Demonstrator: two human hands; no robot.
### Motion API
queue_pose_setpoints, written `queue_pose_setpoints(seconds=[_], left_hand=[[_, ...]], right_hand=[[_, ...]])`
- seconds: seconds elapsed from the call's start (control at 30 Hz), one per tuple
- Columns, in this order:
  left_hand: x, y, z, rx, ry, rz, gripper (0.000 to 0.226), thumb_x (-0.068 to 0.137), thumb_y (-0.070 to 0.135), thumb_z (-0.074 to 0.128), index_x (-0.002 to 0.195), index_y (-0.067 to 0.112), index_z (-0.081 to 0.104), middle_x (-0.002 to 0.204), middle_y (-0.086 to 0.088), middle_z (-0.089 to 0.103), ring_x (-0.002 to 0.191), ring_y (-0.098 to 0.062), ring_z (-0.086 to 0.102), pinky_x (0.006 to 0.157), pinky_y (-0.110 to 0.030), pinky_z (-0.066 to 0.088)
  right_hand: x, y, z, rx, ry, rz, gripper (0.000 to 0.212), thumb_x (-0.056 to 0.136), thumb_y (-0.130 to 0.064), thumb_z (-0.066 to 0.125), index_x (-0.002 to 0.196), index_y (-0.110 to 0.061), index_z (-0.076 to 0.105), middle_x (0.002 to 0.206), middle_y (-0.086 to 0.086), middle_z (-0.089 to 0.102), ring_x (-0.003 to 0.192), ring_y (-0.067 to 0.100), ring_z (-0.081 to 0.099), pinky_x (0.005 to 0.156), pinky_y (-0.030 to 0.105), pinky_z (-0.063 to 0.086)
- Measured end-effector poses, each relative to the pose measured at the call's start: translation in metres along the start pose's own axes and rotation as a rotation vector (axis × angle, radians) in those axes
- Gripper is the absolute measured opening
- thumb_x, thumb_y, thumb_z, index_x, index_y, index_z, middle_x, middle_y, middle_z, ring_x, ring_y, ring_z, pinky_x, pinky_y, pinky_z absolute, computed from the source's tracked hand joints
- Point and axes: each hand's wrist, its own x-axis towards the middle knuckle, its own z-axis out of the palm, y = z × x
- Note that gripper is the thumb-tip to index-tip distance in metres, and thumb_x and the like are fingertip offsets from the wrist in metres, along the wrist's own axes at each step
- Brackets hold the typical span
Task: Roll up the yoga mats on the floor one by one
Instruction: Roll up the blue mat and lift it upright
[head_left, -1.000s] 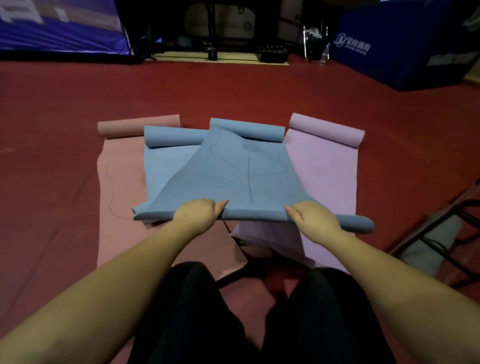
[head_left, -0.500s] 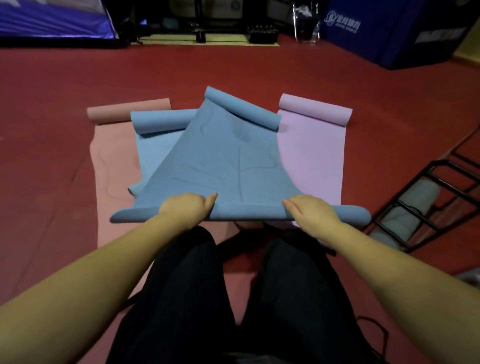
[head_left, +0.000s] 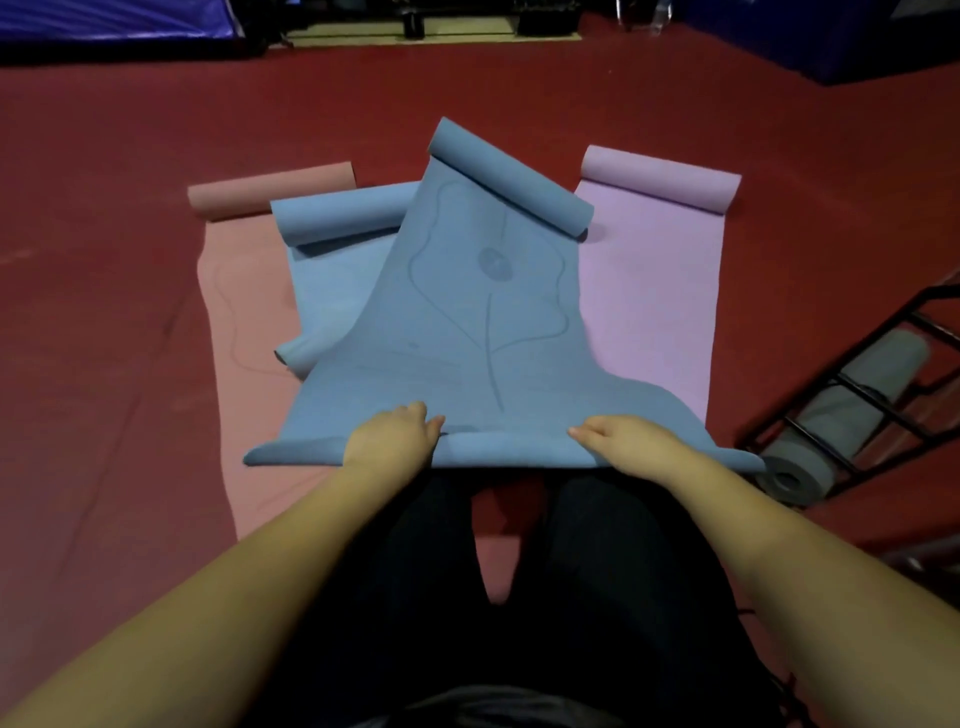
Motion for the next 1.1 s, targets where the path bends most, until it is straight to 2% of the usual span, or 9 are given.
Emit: queue_pose_setpoints(seconds=[0.1, 0.23, 0.37, 0.53, 0.67, 0.83, 0.9, 1.0, 1.1], left_hand=[[-0.002, -0.001, 0.013, -0.039, 0.412, 0.155, 0.025, 0.090, 0.027, 0.063, 0.075, 0.009, 0.058, 0.075, -0.011, 0.057, 0.071, -0.035, 0.058, 0.058, -0.041, 0.047], [-0.017, -0.003, 0.017, 0.060, 0.578, 0.259, 0.036, 0.092, 0.041, 0.045, 0.075, 0.013, 0.059, 0.082, -0.009, 0.057, 0.073, -0.031, 0.052, 0.068, -0.040, 0.034], [-0.028, -0.009, 0.026, 0.194, 0.490, 0.237, 0.056, 0.081, 0.064, 0.052, 0.094, 0.011, 0.065, 0.107, -0.013, 0.060, 0.086, -0.032, 0.050, 0.078, -0.044, 0.036], [-0.018, -0.007, 0.024, 0.164, 0.470, 0.269, 0.047, 0.067, 0.058, 0.078, 0.065, 0.013, 0.063, 0.075, -0.007, 0.052, 0.071, -0.029, 0.049, 0.065, -0.038, 0.038], [-0.017, -0.012, 0.029, 0.161, 0.477, 0.312, 0.053, 0.081, 0.059, 0.043, 0.059, 0.015, 0.062, 0.068, -0.003, 0.049, 0.066, -0.027, 0.049, 0.062, -0.035, 0.039], [-0.011, -0.015, 0.027, 0.109, 0.388, 0.304, 0.057, 0.083, 0.062, 0.038, 0.059, 0.015, 0.060, 0.064, -0.003, 0.050, 0.061, -0.028, 0.053, 0.054, -0.034, 0.041], [-0.008, -0.013, 0.020, 0.060, 0.307, 0.295, 0.060, 0.084, 0.066, 0.037, 0.066, 0.014, 0.061, 0.069, -0.005, 0.053, 0.064, -0.030, 0.058, 0.052, -0.035, 0.044], [-0.004, -0.010, 0.011, 0.028, 0.161, 0.210, 0.054, 0.091, 0.065, 0.040, 0.097, 0.014, 0.057, 0.101, -0.005, 0.058, 0.097, -0.030, 0.058, 0.067, -0.039, 0.042], [-0.003, -0.010, 0.004, 0.000, 0.064, 0.179, 0.051, 0.095, 0.064, 0.037, 0.104, 0.015, 0.049, 0.112, -0.004, 0.056, 0.105, -0.028, 0.055, 0.069, -0.038, 0.036]], right_hand=[[0.008, 0.000, -0.004, 0.026, -0.010, -0.004, 0.038, 0.100, -0.050, 0.045, 0.073, -0.023, 0.047, 0.086, 0.001, 0.057, 0.087, 0.021, 0.053, 0.074, 0.031, 0.039], [0.016, 0.004, -0.011, 0.026, -0.053, -0.002, 0.035, 0.099, -0.049, 0.049, 0.076, -0.022, 0.049, 0.076, -0.005, 0.052, 0.083, 0.020, 0.050, 0.064, 0.030, 0.034], [0.021, 0.005, -0.019, 0.037, -0.126, 0.011, 0.038, 0.099, -0.052, 0.048, 0.073, -0.023, 0.051, 0.077, -0.009, 0.052, 0.088, 0.019, 0.051, 0.071, 0.029, 0.035], [0.022, -0.003, -0.023, 0.007, -0.173, 0.026, 0.038, 0.097, -0.054, 0.048, 0.083, -0.021, 0.059, 0.091, -0.002, 0.057, 0.095, 0.020, 0.053, 0.075, 0.027, 0.037], [0.018, 0.004, 0.003, -0.041, 0.207, -0.088, 0.041, 0.093, -0.048, 0.059, 0.064, -0.020, 0.055, 0.082, 0.001, 0.052, 0.091, 0.023, 0.052, 0.074, 0.034, 0.041], [-0.004, 0.021, 0.038, -0.353, 0.704, -0.296, 0.056, 0.088, -0.058, 0.042, 0.058, -0.018, 0.067, 0.063, -0.002, 0.054, 0.067, 0.026, 0.056, 0.062, 0.035, 0.041], [-0.007, 0.025, 0.042, -0.401, 0.781, -0.297, 0.050, 0.088, -0.054, 0.043, 0.064, -0.021, 0.071, 0.063, -0.004, 0.056, 0.066, 0.025, 0.057, 0.067, 0.035, 0.037], [-0.011, 0.027, 0.042, -0.423, 0.802, -0.273, 0.047, 0.086, -0.055, 0.043, 0.082, -0.020, 0.075, 0.069, -0.003, 0.064, 0.070, 0.026, 0.060, 0.071, 0.035, 0.043], [-0.014, 0.022, 0.041, -0.374, 0.707, -0.195, 0.050, 0.087, -0.057, 0.038, 0.075, -0.018, 0.067, 0.069, -0.001, 0.064, 0.071, 0.027, 0.059, 0.066, 0.036, 0.047]])
